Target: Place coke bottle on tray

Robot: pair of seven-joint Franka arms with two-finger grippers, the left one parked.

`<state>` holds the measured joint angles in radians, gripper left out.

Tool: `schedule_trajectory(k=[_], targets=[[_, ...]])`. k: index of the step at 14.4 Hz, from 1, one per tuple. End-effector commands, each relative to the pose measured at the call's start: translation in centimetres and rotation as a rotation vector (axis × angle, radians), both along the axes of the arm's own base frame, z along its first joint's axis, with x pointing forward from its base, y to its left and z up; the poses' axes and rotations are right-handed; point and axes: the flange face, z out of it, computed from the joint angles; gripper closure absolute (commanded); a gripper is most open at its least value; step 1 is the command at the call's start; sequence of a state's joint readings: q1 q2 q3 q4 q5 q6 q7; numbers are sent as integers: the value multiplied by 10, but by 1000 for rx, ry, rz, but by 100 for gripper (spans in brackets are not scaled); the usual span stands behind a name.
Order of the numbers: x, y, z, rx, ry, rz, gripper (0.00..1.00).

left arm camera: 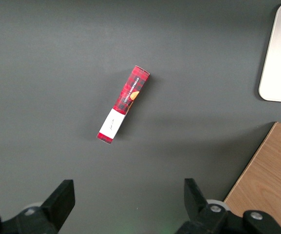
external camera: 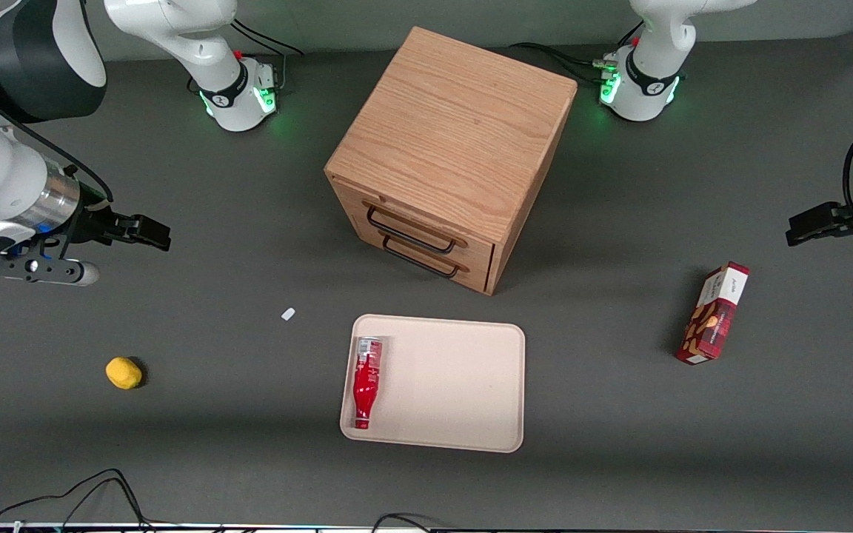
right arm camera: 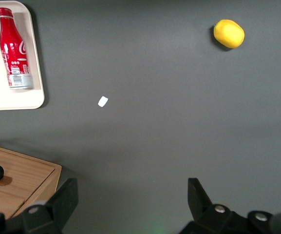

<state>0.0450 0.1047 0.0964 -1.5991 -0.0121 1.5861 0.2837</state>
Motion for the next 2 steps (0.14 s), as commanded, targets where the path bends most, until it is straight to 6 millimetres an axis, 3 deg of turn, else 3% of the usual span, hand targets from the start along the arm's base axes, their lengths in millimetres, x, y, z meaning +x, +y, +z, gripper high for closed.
schedule_trajectory(k=[1,2], targets=[[-1,-8,3,14,-10,12,0],[-2,-8,3,14,4,13,0]])
